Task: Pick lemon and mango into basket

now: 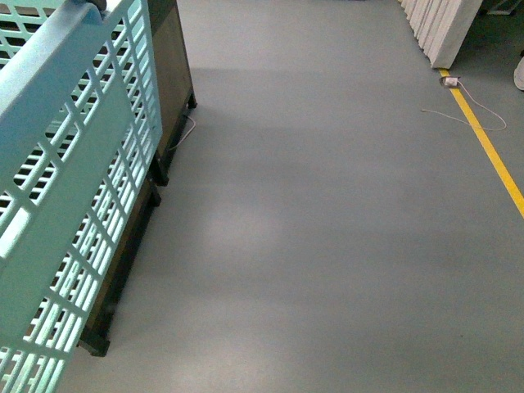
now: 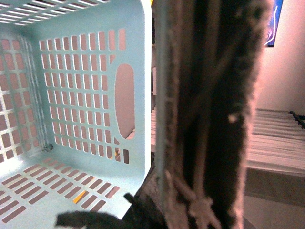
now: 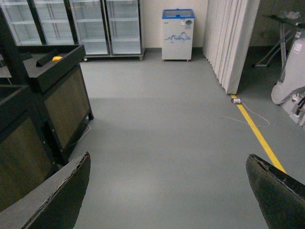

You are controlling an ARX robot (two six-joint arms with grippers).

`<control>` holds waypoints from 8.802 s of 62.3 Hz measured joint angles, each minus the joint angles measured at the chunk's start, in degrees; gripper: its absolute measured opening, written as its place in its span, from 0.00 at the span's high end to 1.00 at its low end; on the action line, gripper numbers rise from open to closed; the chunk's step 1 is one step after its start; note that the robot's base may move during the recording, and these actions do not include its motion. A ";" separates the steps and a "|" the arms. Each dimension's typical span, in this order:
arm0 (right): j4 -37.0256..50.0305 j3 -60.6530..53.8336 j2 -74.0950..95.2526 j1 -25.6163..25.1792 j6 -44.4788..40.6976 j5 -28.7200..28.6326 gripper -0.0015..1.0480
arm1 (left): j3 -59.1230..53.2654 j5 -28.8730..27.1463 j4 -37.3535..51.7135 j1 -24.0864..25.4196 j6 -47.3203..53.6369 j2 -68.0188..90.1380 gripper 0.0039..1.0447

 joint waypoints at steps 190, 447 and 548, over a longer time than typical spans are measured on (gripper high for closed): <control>-0.02 0.00 -0.02 -0.02 0.00 -0.11 0.08 | 0.07 -0.96 0.00 0.26 0.55 -0.22 0.95; 19.45 64.30 133.24 -3.37 7.80 6.14 0.08 | 25.42 3.13 1.86 -33.07 26.01 33.99 0.96; 17.33 79.54 142.57 -8.66 12.22 -3.74 0.32 | 25.42 3.13 1.86 -33.07 26.01 33.99 0.96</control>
